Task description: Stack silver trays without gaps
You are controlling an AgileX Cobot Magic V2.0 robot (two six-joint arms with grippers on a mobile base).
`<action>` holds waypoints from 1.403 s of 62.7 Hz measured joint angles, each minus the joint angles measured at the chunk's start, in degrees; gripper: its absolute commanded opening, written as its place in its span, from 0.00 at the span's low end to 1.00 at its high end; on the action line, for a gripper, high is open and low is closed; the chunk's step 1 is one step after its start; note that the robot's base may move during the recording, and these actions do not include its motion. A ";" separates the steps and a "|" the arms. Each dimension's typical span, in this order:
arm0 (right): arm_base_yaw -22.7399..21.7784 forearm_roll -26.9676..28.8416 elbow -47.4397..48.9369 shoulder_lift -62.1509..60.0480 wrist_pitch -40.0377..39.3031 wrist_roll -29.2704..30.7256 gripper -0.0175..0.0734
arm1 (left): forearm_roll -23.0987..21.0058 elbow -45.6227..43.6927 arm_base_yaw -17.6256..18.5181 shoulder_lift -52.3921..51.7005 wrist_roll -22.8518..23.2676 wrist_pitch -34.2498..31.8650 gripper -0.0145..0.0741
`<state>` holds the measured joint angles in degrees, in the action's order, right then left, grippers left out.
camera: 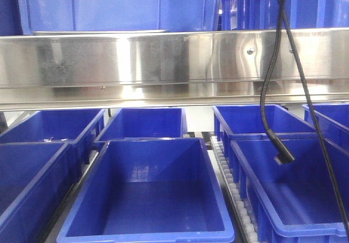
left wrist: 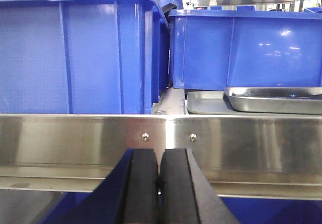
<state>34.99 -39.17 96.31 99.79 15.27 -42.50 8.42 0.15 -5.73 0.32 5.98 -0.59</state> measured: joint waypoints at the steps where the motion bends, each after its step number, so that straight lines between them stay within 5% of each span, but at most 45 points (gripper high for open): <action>1: 0.00 0.00 0.00 0.00 0.00 0.00 0.11 | -0.17 0.00 0.13 0.00 0.00 0.00 0.16; 41: 0.00 0.00 0.00 0.00 0.00 0.00 0.11 | -2.66 0.00 6.88 0.00 0.00 1.53 0.16; 88: 0.00 0.00 0.00 0.00 0.00 0.00 0.11 | -4.19 0.00 7.01 0.00 0.00 1.53 0.16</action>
<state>34.99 -39.17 96.31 99.79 15.27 -42.50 4.22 0.15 1.28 0.32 5.98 0.94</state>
